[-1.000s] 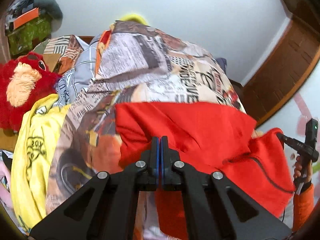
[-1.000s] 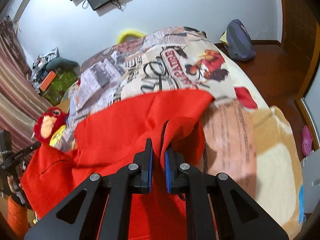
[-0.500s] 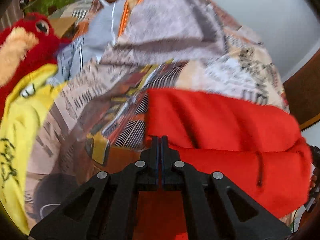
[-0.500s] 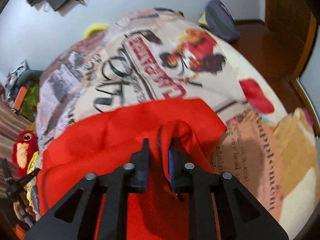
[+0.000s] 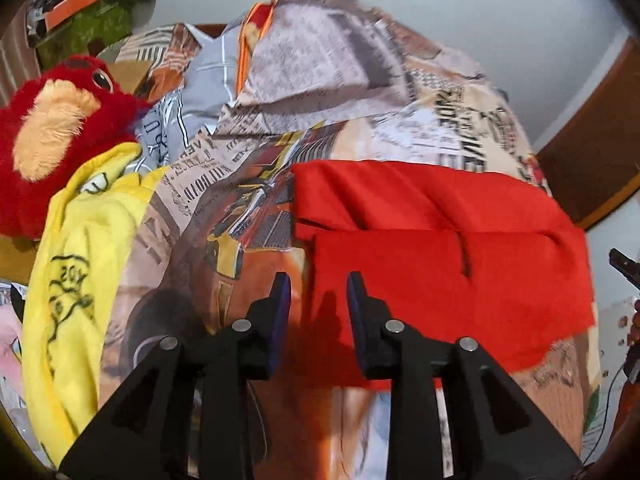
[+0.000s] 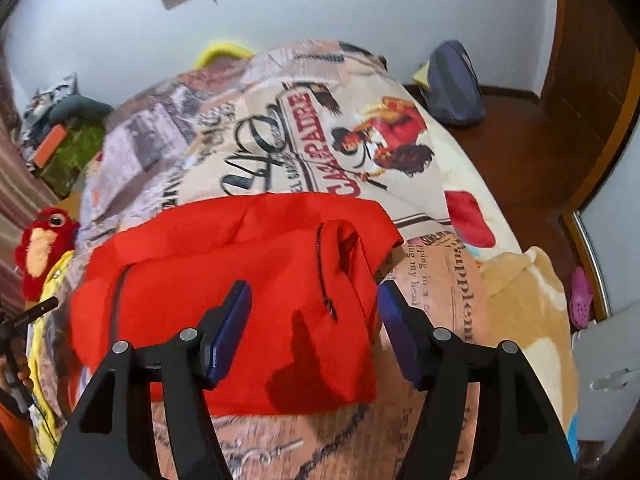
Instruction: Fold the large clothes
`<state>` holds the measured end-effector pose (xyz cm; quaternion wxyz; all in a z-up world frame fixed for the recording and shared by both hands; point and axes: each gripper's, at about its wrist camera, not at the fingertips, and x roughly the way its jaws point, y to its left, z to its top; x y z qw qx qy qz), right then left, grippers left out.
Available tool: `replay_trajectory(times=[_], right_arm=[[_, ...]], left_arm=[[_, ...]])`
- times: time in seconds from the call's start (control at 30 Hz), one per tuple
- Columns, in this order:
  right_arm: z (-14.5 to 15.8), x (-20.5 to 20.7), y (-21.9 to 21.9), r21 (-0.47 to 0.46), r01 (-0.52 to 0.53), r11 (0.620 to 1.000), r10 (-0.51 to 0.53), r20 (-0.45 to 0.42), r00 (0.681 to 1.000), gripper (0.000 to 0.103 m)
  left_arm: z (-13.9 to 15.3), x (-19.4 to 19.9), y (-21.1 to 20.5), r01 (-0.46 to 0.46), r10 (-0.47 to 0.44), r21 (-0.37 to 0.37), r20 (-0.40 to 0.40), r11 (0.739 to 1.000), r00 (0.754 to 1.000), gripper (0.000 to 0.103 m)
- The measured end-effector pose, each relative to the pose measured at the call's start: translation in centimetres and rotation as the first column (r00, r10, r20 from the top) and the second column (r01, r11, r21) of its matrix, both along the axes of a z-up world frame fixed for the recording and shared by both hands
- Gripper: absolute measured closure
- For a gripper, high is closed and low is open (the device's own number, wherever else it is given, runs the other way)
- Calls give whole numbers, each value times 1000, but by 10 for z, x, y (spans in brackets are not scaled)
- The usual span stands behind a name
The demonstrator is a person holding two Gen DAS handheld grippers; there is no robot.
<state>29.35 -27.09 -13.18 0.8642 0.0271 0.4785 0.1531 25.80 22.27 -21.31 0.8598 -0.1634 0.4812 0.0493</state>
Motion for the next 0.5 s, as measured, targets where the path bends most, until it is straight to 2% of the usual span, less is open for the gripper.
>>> replay_trajectory(times=[0.1, 0.2, 0.4, 0.5], right_arm=[[0, -10, -2, 2, -8, 1000, 8, -9, 1000, 41], [-9, -12, -5, 17, -10, 1000, 11, -42, 999, 41], [-43, 0, -15, 21, 27, 999, -23, -161, 987, 41], [-61, 4, -19, 63, 21, 998, -7, -219, 976, 41]], left_arm=[[5, -14, 2, -9, 9, -61, 13, 998, 1000, 72], [-1, -21, 0, -7, 7, -88, -2, 996, 1000, 67], [-35, -21, -9, 5, -18, -147, -84, 989, 996, 67], [-52, -15, -10, -8, -11, -154, -122, 988, 992, 67]])
